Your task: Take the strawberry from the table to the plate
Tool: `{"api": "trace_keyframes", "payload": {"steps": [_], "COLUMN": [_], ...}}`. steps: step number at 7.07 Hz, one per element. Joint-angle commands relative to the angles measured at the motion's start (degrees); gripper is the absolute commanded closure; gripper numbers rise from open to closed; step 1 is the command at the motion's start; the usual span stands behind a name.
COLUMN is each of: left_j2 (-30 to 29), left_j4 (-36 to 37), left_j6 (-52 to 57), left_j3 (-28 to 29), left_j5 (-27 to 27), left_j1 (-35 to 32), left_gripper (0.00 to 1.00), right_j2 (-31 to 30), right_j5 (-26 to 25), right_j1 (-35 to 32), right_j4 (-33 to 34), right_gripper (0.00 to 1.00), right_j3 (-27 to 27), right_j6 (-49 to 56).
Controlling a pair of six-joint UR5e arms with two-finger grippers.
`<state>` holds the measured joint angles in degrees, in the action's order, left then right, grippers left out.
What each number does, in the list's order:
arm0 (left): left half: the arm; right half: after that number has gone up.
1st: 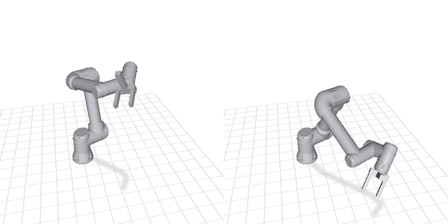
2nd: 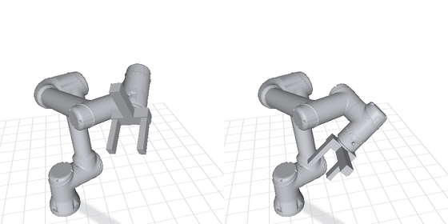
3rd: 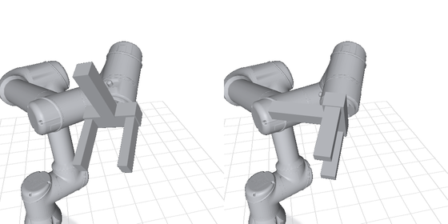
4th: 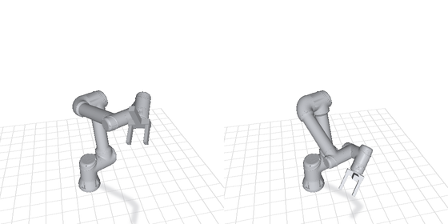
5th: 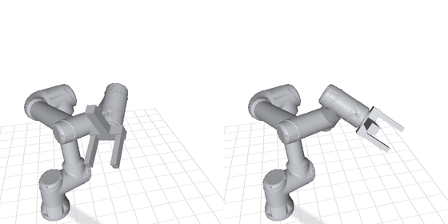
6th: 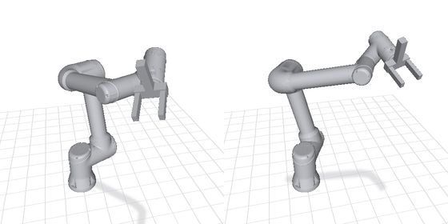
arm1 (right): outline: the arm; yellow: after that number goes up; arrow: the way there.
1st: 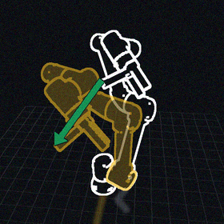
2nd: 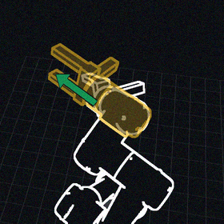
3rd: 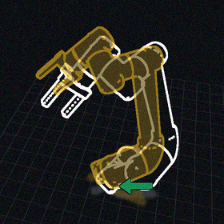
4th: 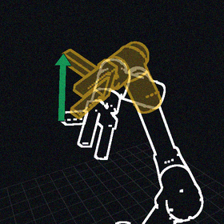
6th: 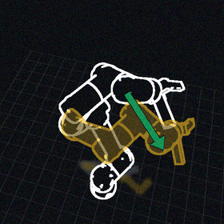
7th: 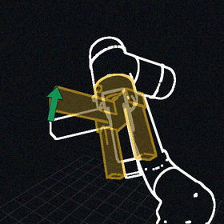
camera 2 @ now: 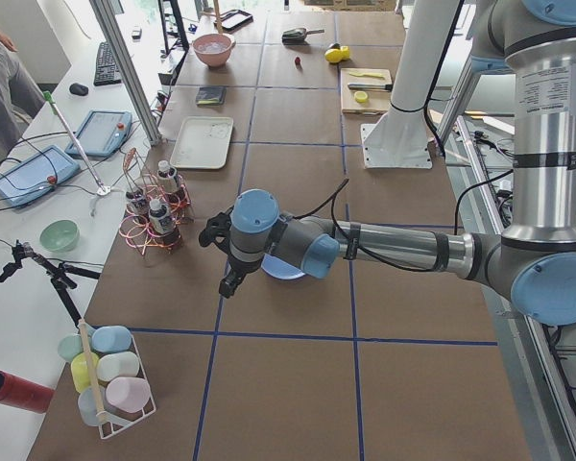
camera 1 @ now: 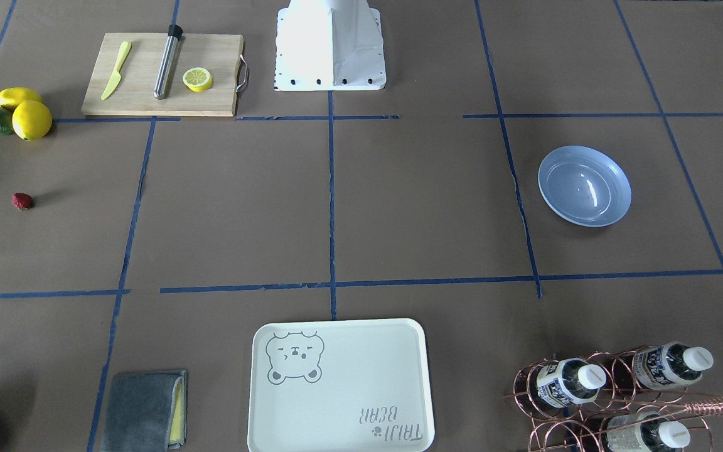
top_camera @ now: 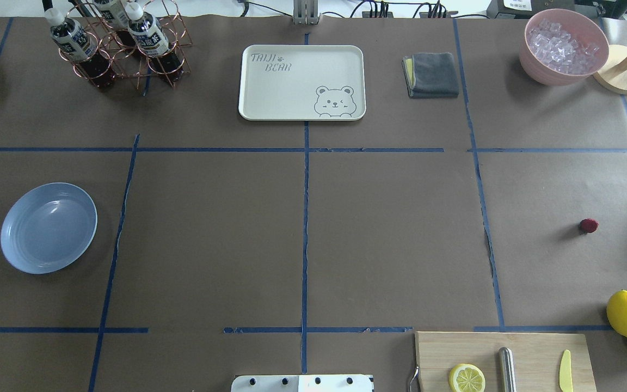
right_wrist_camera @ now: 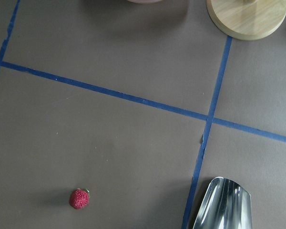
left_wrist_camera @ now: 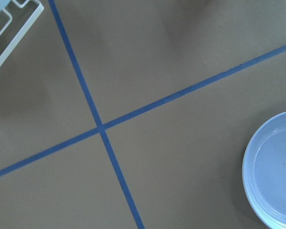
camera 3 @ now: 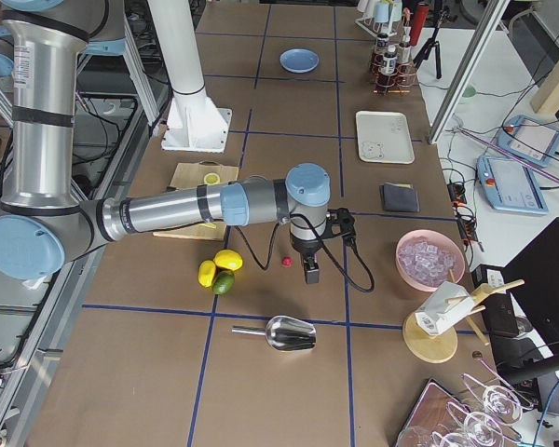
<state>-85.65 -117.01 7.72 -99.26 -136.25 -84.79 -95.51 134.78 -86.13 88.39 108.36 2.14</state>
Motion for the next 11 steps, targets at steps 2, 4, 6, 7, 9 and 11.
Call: {"api": "trace_keyframes", "payload": {"steps": [2, 4, 6, 7, 9, 11], "left_j2": [-0.76, 1.43, 4.59, 6.44, 8.48, 8.48], "left_j4": [-23.9, -36.05, -37.24, -39.59, -46.26, -53.93], "left_j6": [-13.7, -27.39, -39.49, -47.63, -61.73, -68.68], "left_j3": [4.15, 6.7, 6.88, 6.97, 10.8, 15.23], "left_j5": [-0.77, -0.33, 9.71, 14.74, 24.6, 28.58], "left_j1": [0.68, 8.2, 17.51, 22.6, 32.28, 38.71], "left_gripper": [0.0, 0.0, 0.0, 0.07, 0.21, 0.21], "right_j2": [-0.29, -0.29, -0.37, -1.07, -1.17, -1.17], "right_j5": [1.1, 1.19, 1.36, 1.28, 1.19, 1.01], "right_j1": [0.0, 0.0, 0.0, 0.0, 0.0, 0.0], "right_j4": [-2.78, -2.96, -2.87, -2.87, -2.96, -2.96], "right_gripper": [0.0, 0.0, 0.0, 0.0, 0.0, 0.0], "right_j3": [-0.96, -0.87, -0.96, -1.05, -0.96, -0.96], "right_j6": [-0.91, -1.17, -1.35, -1.35, -1.26, -1.26]}}
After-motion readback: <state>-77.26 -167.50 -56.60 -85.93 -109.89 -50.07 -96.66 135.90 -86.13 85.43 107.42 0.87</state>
